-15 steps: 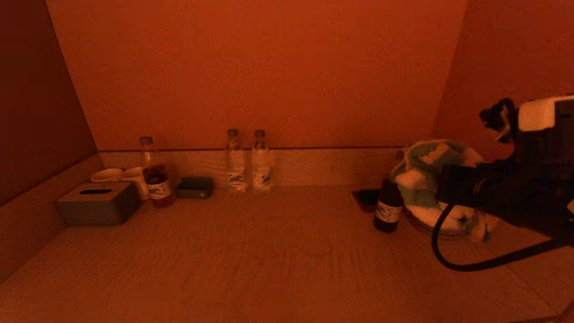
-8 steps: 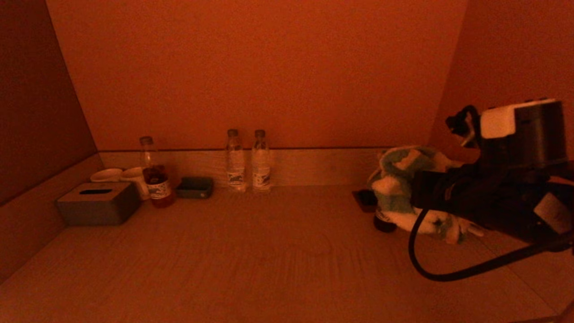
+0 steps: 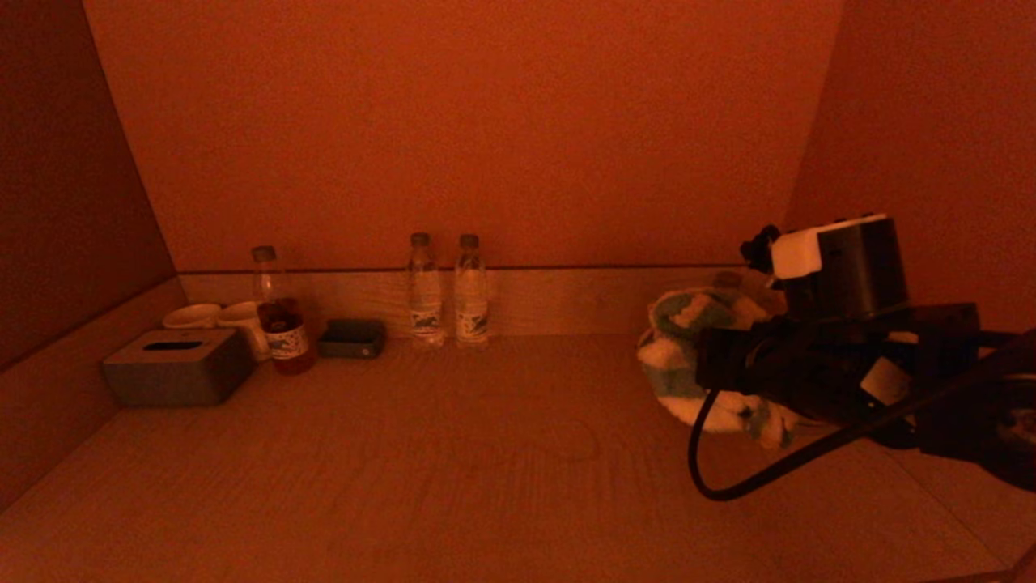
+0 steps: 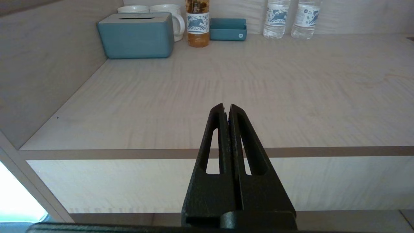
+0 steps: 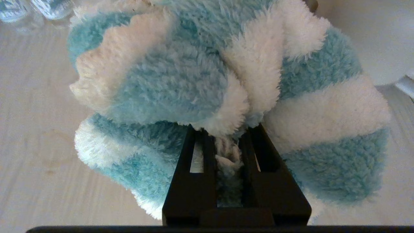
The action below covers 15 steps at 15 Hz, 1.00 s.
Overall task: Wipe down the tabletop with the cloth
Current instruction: Sweep the stains on the table
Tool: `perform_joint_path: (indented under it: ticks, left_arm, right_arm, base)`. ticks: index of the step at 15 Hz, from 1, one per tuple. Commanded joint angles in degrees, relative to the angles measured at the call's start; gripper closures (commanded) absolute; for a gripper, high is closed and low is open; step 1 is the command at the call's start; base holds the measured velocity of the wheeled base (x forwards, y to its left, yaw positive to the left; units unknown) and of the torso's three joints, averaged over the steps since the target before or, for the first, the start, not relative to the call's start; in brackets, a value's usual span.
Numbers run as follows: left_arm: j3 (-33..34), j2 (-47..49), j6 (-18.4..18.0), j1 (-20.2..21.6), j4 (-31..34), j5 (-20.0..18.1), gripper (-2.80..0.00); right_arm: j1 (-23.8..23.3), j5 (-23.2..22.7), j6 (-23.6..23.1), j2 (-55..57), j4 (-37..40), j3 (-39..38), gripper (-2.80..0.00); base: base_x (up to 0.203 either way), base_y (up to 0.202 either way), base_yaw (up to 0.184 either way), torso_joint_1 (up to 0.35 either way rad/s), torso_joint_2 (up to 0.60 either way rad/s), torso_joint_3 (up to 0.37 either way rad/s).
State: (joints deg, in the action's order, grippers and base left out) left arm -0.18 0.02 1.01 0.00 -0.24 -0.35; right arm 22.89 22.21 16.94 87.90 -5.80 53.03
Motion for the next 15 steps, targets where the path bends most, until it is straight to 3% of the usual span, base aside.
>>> perform_joint_path:
  ticks: [1,5,15]
  left_arm:
    - [0.01,-0.02,0.04,-0.09,-0.02,0.00,0.00]
    - [0.01,-0.02,0.04,0.00,-0.02,0.00,0.00]
    - [0.01,-0.02,0.04,0.00,-0.02,0.00,0.00]
  right_arm:
    - [0.10,0.14,0.03,1.59,-1.37,0.12,0.00]
    - [0.38,-0.26,-0.23,9.26,-4.26,3.78,0.00]
    - [0.66,-0.94,-1.33,16.12,-4.30,8.28,0.00]
  base:
    - [0.000,0.000,0.000,0.000,0.00,0.000]
    - [0.000,0.000,0.000,0.000,0.00,0.000]
    - [0.000,0.000,0.000,0.000,0.00,0.000]
